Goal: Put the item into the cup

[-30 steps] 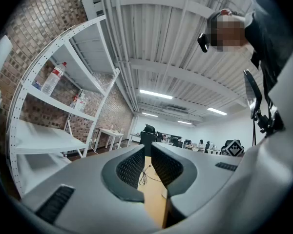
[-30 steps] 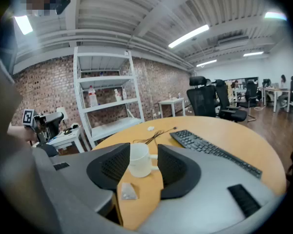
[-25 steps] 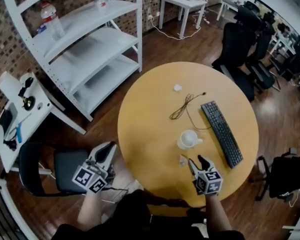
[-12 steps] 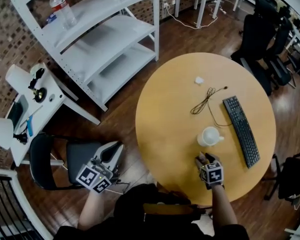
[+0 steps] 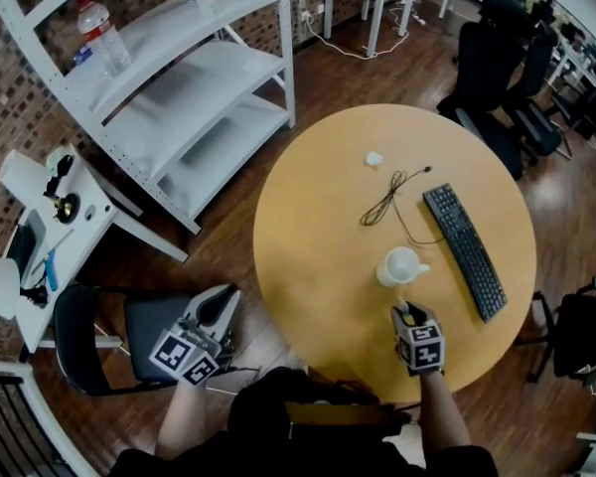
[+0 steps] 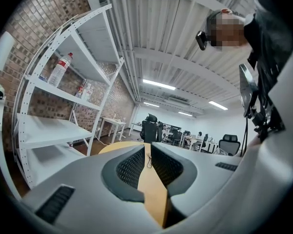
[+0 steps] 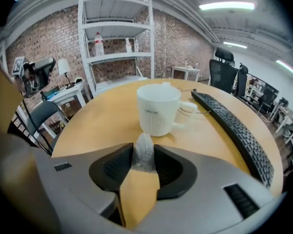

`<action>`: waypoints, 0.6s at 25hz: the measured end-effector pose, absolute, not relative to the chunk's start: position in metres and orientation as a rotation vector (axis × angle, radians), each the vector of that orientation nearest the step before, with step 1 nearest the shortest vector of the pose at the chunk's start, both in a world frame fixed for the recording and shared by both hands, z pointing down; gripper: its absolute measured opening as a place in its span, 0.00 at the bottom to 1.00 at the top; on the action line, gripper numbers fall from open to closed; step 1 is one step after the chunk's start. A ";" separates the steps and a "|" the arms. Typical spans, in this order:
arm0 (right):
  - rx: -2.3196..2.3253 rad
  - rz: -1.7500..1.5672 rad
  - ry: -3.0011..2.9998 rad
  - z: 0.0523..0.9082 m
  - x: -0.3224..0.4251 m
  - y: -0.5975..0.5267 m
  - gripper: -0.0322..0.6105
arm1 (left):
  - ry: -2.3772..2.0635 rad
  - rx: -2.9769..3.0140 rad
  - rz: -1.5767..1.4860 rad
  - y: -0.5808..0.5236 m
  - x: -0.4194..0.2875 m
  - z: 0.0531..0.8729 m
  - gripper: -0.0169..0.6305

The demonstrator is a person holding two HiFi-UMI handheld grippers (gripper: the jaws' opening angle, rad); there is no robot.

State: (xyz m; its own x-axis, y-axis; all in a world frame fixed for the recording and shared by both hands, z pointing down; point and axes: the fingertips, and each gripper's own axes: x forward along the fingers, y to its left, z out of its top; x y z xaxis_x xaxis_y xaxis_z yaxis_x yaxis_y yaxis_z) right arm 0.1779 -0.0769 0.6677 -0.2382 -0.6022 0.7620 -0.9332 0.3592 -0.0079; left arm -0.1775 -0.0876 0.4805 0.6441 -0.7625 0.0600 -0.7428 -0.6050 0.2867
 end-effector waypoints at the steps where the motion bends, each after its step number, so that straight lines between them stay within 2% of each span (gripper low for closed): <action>1: 1.360 0.600 -1.987 0.651 0.182 -0.081 0.27 | -1.202 2.589 -0.115 -0.091 -0.171 0.478 0.08; 8: 1.636 0.398 -2.258 0.536 0.201 -0.120 0.27 | -1.108 2.661 -0.231 -0.104 -0.128 0.454 0.08; 15: 1.687 0.281 -2.348 0.516 0.182 -0.156 0.27 | -1.171 2.683 -0.201 -0.095 -0.141 0.445 0.08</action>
